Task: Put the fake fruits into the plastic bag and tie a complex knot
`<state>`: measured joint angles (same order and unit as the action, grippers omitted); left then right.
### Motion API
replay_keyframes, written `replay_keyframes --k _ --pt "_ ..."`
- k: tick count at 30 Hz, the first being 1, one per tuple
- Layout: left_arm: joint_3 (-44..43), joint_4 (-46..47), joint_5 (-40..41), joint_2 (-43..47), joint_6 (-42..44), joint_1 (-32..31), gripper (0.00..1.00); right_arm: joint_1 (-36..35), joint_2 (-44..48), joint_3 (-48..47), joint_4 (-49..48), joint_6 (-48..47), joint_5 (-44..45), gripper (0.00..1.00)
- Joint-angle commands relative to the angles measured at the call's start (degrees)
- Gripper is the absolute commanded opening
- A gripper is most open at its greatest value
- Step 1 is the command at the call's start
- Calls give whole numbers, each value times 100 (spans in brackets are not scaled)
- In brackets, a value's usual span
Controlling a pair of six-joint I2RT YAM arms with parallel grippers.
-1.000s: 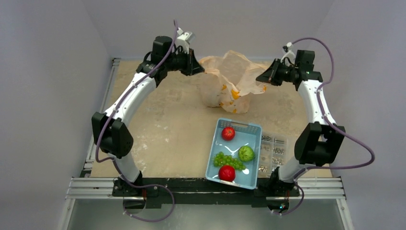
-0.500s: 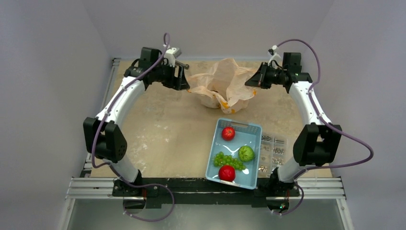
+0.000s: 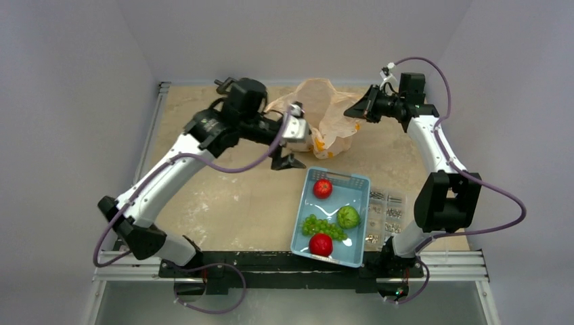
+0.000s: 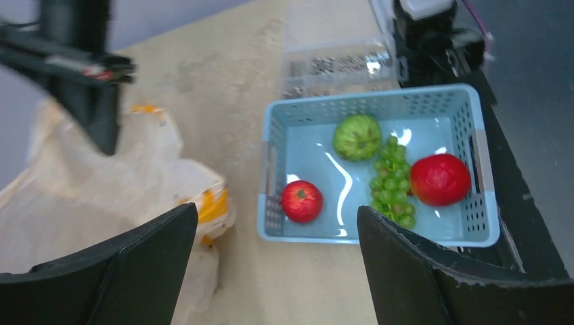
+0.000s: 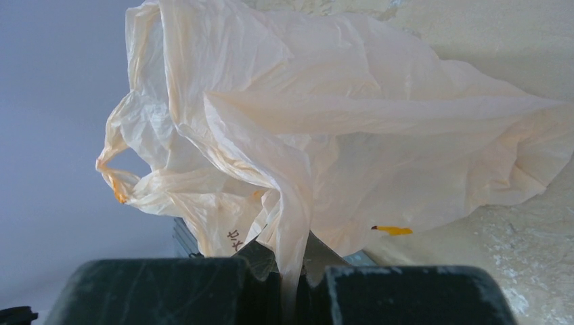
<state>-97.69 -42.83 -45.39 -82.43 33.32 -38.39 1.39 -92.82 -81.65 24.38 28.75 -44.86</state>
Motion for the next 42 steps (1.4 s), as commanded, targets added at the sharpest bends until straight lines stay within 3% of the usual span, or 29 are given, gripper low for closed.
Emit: replay_keyframes --k 1,5,11,17,21,26,29,35,39,42 --pt "55 -1065 386 -929 2003 -996 86 -33 -96 79 -427 401 -154 0" --pt "74 -758 937 -1640 2439 -1543 84 -33 -118 75 -411 385 -106 0" --pt "-440 -679 1189 -2885 2499 -1649 86 -33 -93 133 -389 346 -51 0" --pt "-169 -340 1608 -3407 2830 -1741 86 -33 -19 158 -290 272 -28 0" --pt "431 572 1879 -3377 2701 -1742 92 -33 31 182 -269 245 -48 0" --pt "283 308 2166 -3748 2817 -1742 92 -33 114 249 -249 213 -50 0" --pt "280 90 2162 -3788 2974 -1751 83 -33 127 255 -248 207 -52 0" --pt "236 -57 1553 -3062 2714 -1751 35 -33 93 205 -211 211 -95 0" --pt "-116 95 849 -2012 1910 -1703 31 -33 96 167 -111 134 -55 0" --pt "-908 240 511 -1556 1089 -1469 32 -33 112 216 -171 164 -114 0"
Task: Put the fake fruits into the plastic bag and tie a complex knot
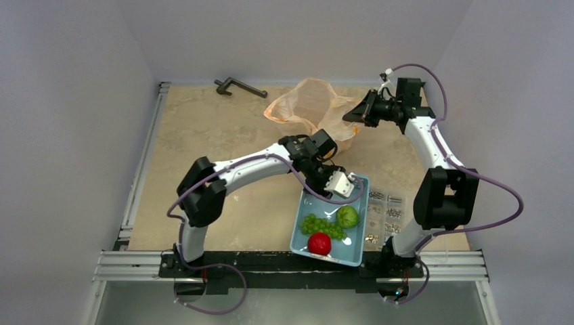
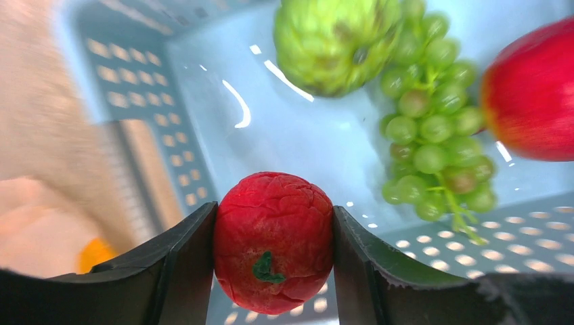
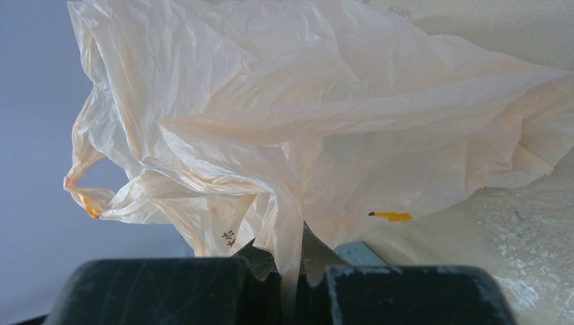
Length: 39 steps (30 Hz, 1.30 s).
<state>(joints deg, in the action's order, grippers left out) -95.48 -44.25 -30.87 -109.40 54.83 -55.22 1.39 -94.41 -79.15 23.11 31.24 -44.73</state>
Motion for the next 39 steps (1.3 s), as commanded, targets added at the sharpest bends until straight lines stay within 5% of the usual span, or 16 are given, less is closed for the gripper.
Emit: replay_keyframes --k 1,4,7,24,27,31,35,39 --pt "-1484 466 -968 1098 -1378 381 32 -33 281 -17 -63 -84 -138 0" --pt "-2491 637 -677 642 -2178 1022 30 -33 355 55 -148 -20 -199 0" --pt "-3017 559 108 106 -1978 1291 34 -33 472 111 -217 62 -260 0" --pt "-2508 840 819 -1527 -1322 1760 36 -33 733 339 -540 487 -560 0" --pt "-2468 856 994 -1761 -1189 1806 45 -33 693 350 -568 519 -566 0" --pt "-2455 828 970 -1755 -1277 1845 74 -33 640 328 -571 539 -564 0" --pt "-2434 819 589 -1348 -1602 1841 89 -33 588 324 -573 565 -552 0" --pt "-2662 708 87 -914 -2134 1840 93 -33 494 311 -636 640 -556 0"
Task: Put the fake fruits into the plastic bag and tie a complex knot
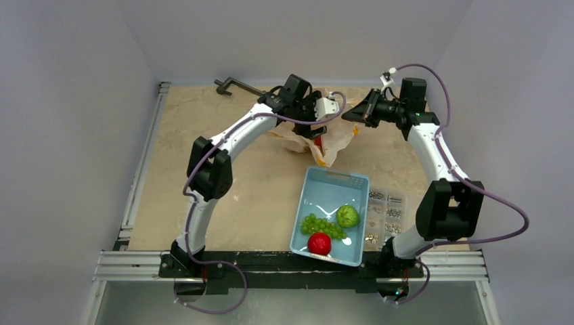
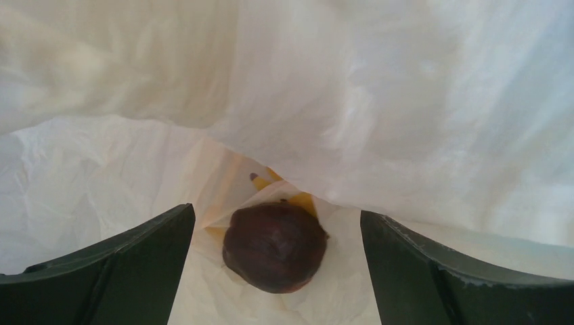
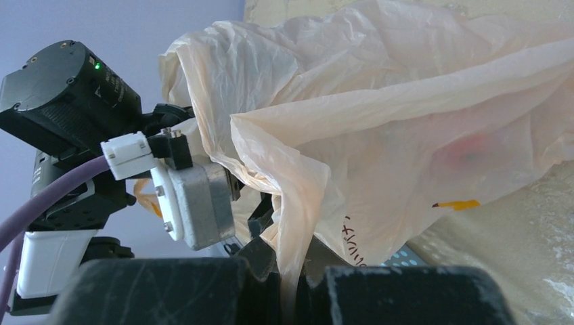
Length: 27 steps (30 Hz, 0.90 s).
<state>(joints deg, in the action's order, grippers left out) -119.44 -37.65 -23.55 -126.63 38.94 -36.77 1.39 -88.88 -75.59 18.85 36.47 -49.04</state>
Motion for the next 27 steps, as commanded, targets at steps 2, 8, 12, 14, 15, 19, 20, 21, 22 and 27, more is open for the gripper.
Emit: replay_keyframes --k 2,8,12,14,15,19,20,21,22,27 --pt "-217 211 -1036 1234 -846 3 93 -33 -104 -83 -215 133 -108 0" --pt "269 665 -2561 2285 -1509 -89 91 -33 -227 -116 -260 237 -82 0" --pt "600 -462 -2918 2495 55 -641 91 -28 -298 -112 -333 337 -97 0" --pt "941 -1156 -2729 2560 1222 -1002 91 -22 -321 -115 -332 356 -95 0" --pt "1160 -1296 -2608 2598 1652 -1161 91 -24 -334 -114 -325 360 -97 0" --pt "1649 -1834 -2195 2507 2610 -1683 91 -24 -340 -152 -274 330 -74 0" --pt "1747 -1821 -2074 2426 2600 -1783 91 -22 -333 -163 -242 300 -65 0" --pt "1848 -1733 -1944 2373 2537 -1887 90 -24 -325 -168 -220 273 -63 0" --pt "1961 -1541 -1789 2325 2436 -1984 89 -24 -323 -165 -199 247 -70 0" --pt "2182 -516 -1443 1905 1541 -2241 89 -22 -286 -99 -159 170 -71 0"
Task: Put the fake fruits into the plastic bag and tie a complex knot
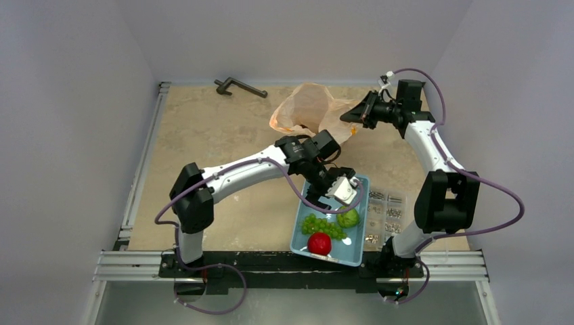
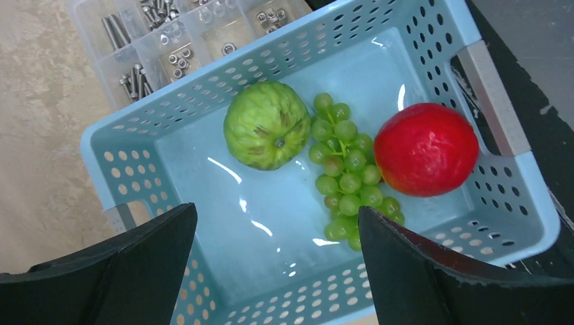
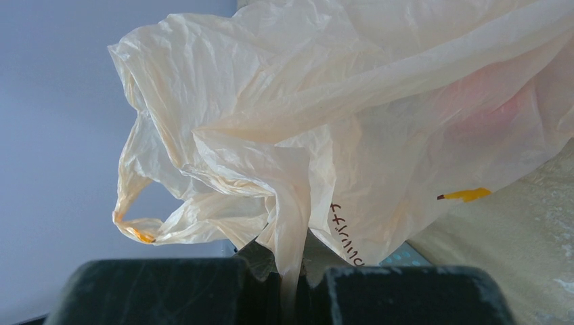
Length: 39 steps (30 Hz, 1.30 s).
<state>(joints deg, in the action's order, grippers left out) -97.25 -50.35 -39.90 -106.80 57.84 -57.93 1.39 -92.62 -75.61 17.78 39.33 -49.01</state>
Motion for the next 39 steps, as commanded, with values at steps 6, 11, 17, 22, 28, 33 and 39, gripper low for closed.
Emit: replay_keyframes --k 6,11,17,22,28,33,39 --pt "306 1671 448 -711 -609 -325 93 -24 15 -105 -118 -123 -69 0" --pt "340 2179 639 -999 -948 -454 94 -22 -6 -151 -176 -103 -64 0" --pt "293 2391 719 -1369 -1121 -646 94 -20 35 -54 -181 -110 -80 0" --pt "452 2338 713 -1514 -1039 -812 95 -21 87 100 -227 -98 -85 0" --pt "564 2382 752 -1453 -1273 -808 77 -25 171 173 -284 -55 -89 0" --pt "842 2363 468 -782 -1615 -575 51 -23 173 174 -282 -69 -108 0" --pt "1246 2176 -223 849 -1801 -284 38 -23 148 118 -305 -62 -118 0"
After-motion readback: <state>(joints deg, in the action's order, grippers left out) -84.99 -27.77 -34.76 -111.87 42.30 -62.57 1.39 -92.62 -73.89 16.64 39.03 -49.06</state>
